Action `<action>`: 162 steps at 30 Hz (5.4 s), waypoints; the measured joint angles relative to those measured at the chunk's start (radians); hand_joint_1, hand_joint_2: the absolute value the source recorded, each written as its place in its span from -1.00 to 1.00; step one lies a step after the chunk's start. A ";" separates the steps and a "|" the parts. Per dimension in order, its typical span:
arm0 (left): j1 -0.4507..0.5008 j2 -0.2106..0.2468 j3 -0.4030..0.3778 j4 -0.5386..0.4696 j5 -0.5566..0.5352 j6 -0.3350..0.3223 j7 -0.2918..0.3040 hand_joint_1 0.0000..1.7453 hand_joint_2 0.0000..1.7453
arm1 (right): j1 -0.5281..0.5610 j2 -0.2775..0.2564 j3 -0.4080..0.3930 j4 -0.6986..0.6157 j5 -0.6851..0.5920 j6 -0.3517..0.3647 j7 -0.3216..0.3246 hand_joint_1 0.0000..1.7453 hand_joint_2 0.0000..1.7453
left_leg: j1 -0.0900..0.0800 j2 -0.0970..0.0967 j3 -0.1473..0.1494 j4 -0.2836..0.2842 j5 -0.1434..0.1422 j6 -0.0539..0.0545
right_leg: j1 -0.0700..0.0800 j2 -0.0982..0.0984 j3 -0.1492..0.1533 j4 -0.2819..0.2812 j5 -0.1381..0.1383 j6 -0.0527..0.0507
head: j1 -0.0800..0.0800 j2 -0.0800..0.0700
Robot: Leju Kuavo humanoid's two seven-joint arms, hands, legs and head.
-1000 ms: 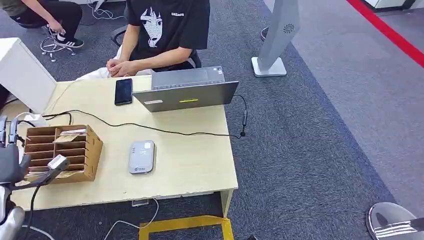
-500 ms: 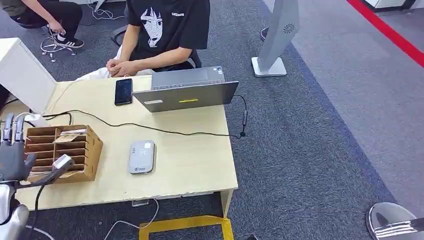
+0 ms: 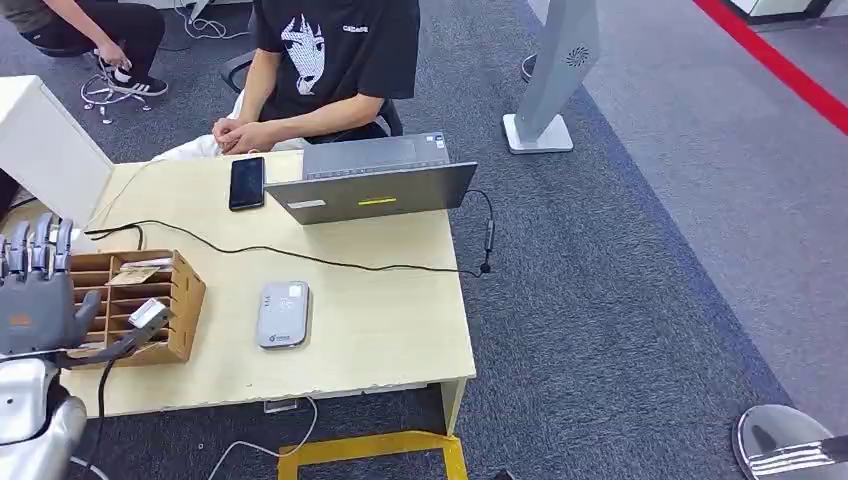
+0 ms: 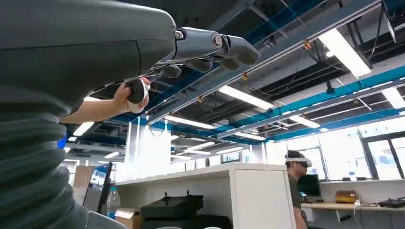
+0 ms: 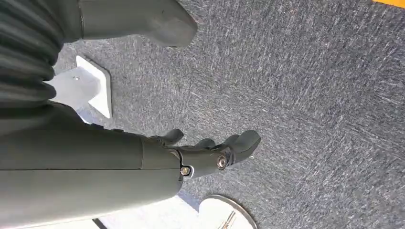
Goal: Pass the card to the sensor for recognition and then transmit it.
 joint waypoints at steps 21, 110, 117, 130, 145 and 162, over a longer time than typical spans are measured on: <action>0.061 -0.057 0.008 -0.080 0.031 0.000 -0.054 -1.00 1.00 | 0.001 0.000 0.000 0.000 0.006 -0.003 0.019 -1.00 1.00 | 0.000 0.000 0.000 0.000 0.000 0.000 | 0.000 0.000 0.000 0.000 0.000 0.000 | 0.000 0.000; 0.351 -0.070 -0.052 -0.234 0.269 -0.135 0.109 -1.00 1.00 | 0.002 0.040 0.000 0.013 -0.137 -0.019 0.009 -1.00 1.00 | 0.000 -0.001 0.001 0.000 -0.002 0.001 | 0.000 -0.002 0.001 0.000 -0.002 0.000 | 0.000 0.000; 0.332 -0.059 -0.048 -0.205 0.231 -0.138 0.120 -1.00 1.00 | 0.000 0.038 0.000 0.013 -0.150 -0.017 0.002 -1.00 1.00 | 0.000 -0.001 0.001 0.000 -0.002 0.001 | 0.000 -0.002 0.001 0.000 -0.002 0.000 | 0.000 0.000; 0.295 -0.036 -0.031 -0.145 0.217 -0.137 0.105 -1.00 1.00 | -0.008 0.031 0.000 0.013 -0.174 -0.016 -0.020 -1.00 1.00 | 0.000 -0.001 0.001 0.000 -0.002 0.001 | 0.000 -0.002 0.001 0.000 -0.002 0.000 | 0.000 0.000; 0.273 -0.060 -0.032 -0.103 0.224 -0.133 0.093 -1.00 1.00 | -0.009 0.031 0.000 0.013 -0.175 -0.018 -0.021 -1.00 1.00 | 0.000 -0.001 0.001 0.000 -0.002 0.001 | 0.000 -0.002 0.001 0.000 -0.002 0.000 | 0.000 0.000; 0.257 -0.088 -0.032 -0.067 0.237 -0.122 0.084 1.00 1.00 | -0.011 0.031 0.000 0.013 -0.156 -0.019 -0.010 -1.00 1.00 | 0.000 -0.001 0.001 0.000 -0.002 0.001 | 0.000 -0.002 0.001 0.000 -0.002 0.000 | 0.000 0.000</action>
